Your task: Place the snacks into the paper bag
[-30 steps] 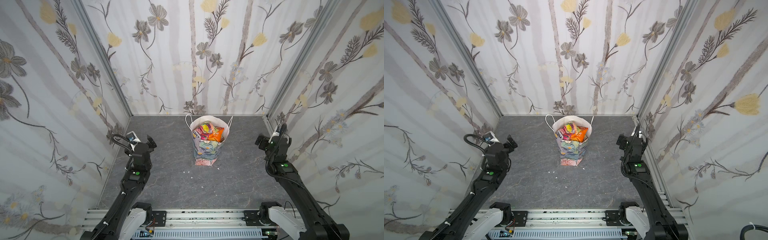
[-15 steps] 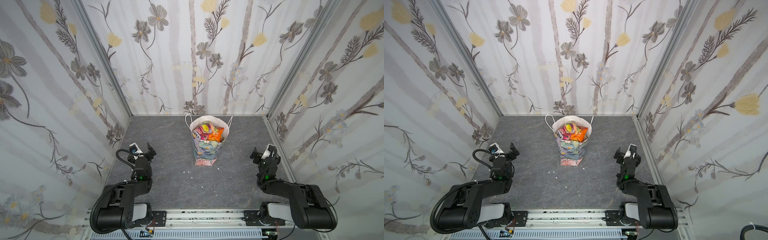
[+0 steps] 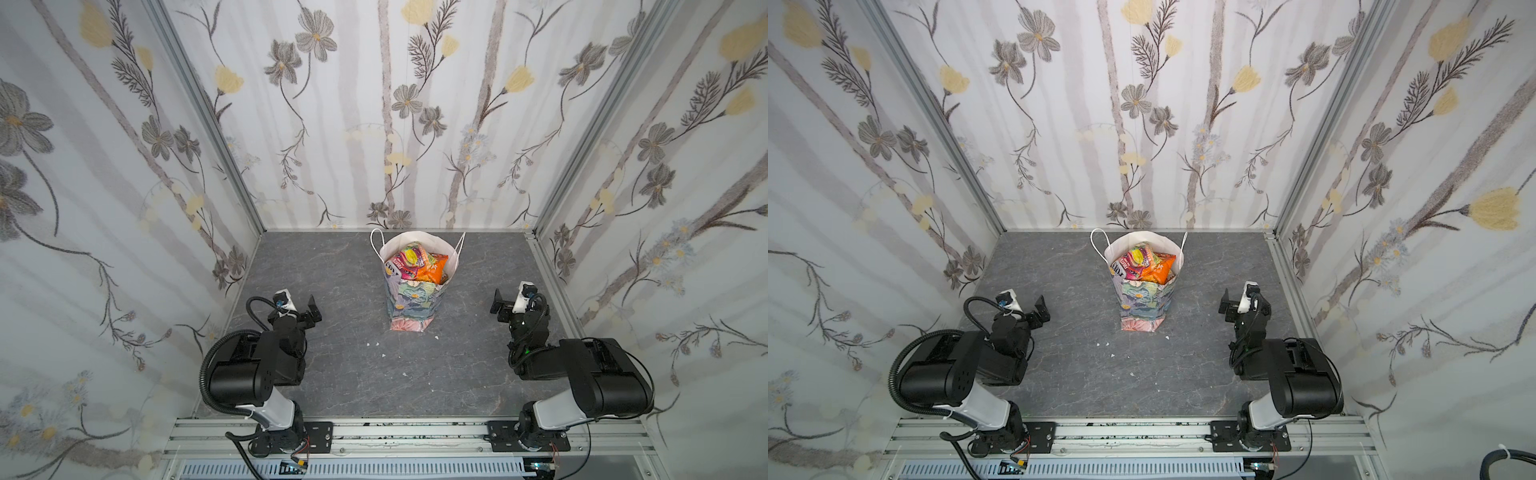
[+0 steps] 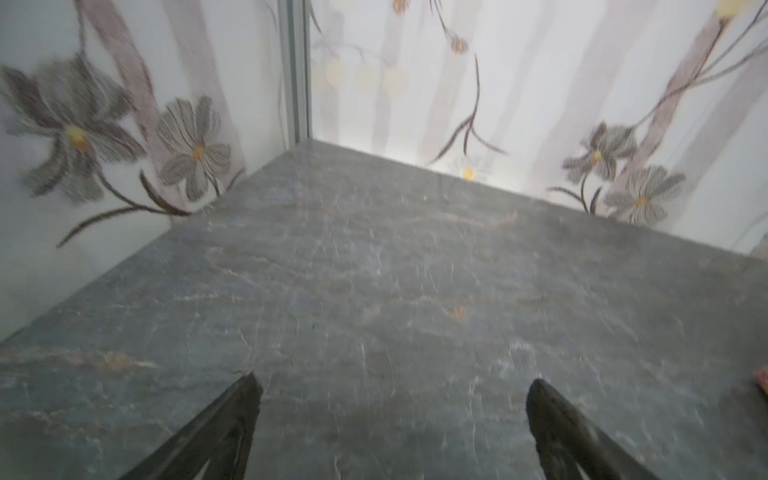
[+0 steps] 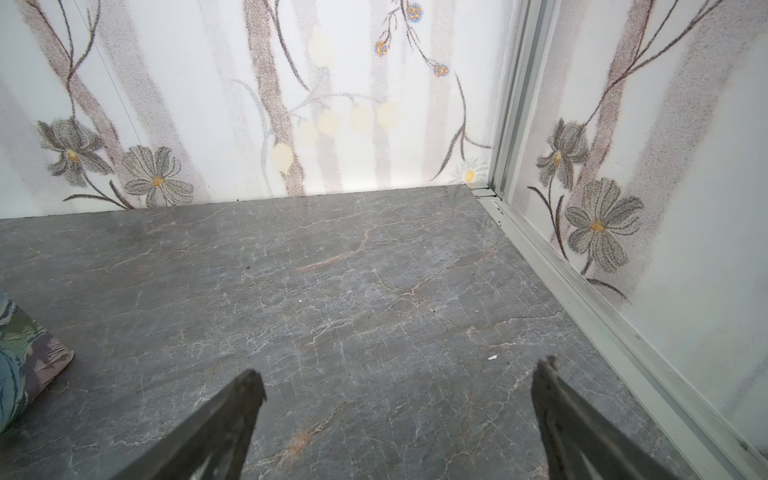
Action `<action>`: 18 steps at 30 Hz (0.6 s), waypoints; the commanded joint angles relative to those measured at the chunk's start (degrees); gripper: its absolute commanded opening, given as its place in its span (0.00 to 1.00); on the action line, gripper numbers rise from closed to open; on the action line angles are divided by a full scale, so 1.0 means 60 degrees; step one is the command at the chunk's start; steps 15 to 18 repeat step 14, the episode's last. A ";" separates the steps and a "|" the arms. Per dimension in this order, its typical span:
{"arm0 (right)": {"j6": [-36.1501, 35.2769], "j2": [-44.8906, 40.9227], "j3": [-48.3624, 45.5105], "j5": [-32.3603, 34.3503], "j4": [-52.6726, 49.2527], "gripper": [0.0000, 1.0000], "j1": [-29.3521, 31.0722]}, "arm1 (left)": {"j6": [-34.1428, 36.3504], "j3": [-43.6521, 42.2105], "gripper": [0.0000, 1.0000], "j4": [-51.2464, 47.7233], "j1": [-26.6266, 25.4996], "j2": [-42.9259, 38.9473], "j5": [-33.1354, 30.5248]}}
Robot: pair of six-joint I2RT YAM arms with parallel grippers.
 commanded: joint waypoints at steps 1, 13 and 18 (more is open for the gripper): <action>-0.0215 0.0027 0.0031 -0.0212 0.0274 1.00 0.0002 | 0.0170 0.0378 1.00 0.0683 -0.0087 0.0058 0.0370; -0.0209 0.0020 0.0030 -0.0167 0.0275 1.00 0.0016 | 0.0529 0.0807 1.00 0.0016 -0.0291 0.0102 0.0381; -0.0199 0.0027 0.0043 -0.0180 0.0268 1.00 0.0008 | 0.0506 0.0825 1.00 -0.0052 -0.0290 0.0075 0.0394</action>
